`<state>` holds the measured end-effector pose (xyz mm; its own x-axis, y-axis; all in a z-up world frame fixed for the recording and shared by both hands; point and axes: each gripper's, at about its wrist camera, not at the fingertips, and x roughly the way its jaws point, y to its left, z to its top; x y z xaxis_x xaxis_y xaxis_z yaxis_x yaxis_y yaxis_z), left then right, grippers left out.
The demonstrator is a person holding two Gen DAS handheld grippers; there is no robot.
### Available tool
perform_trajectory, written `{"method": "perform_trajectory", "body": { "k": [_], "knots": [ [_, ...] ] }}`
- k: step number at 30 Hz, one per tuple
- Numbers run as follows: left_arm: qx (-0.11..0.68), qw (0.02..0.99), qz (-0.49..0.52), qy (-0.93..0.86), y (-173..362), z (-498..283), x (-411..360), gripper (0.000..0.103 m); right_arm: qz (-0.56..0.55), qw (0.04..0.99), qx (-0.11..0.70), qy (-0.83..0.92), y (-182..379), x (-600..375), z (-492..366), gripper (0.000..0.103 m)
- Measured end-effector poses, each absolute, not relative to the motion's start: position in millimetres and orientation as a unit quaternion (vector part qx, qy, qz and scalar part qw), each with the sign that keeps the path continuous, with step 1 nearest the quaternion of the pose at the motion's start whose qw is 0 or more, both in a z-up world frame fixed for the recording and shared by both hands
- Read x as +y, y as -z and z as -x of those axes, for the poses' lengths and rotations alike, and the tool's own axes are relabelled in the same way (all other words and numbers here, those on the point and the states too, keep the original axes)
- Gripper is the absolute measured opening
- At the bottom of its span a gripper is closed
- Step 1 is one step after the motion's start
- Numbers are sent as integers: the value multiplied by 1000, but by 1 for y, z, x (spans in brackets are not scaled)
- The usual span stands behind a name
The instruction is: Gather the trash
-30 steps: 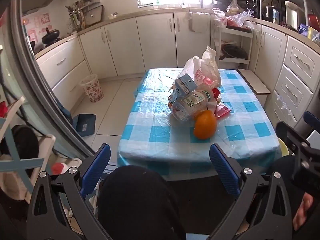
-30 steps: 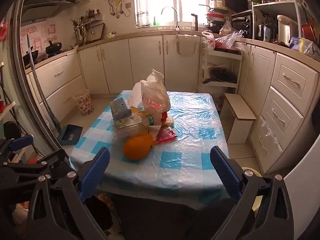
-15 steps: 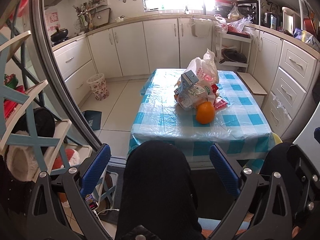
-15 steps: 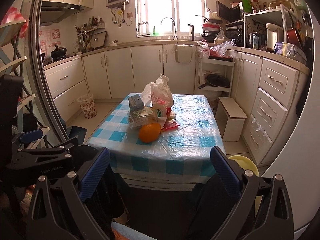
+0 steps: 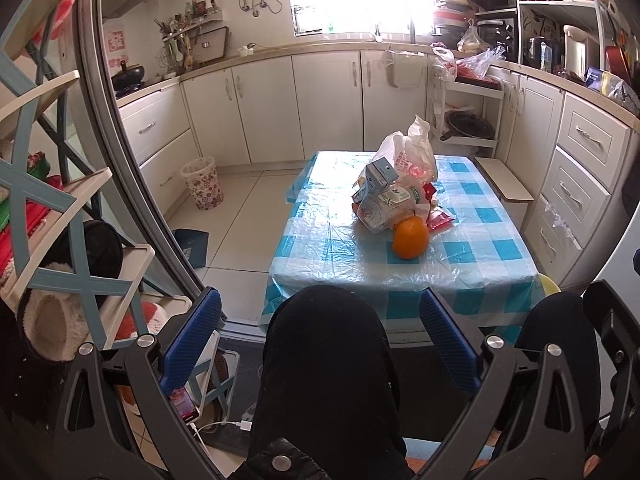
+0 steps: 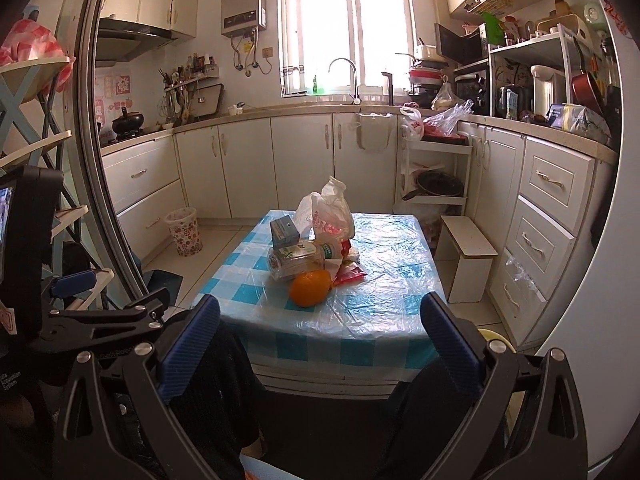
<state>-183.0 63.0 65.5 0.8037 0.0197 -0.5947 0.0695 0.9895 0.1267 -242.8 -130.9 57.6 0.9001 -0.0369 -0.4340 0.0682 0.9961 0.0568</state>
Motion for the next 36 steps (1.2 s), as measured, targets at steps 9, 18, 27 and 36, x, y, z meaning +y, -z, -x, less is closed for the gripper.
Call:
{"method": "perform_trajectory", "body": {
  "k": [9, 18, 27, 36],
  "knots": [
    [313, 947, -67, 17, -71, 186, 60, 95, -41, 976, 211, 27, -63, -133, 250, 96],
    [312, 948, -65, 19, -71, 188, 60, 95, -46, 976, 211, 26, -65, -136, 252, 96],
    [311, 948, -67, 18, -73, 189, 60, 95, -48, 977, 207, 24, -67, -135, 254, 96],
    [310, 948, -63, 18, -73, 190, 62, 95, -48, 977, 207, 22, -67, -134, 254, 96]
  ]
}}
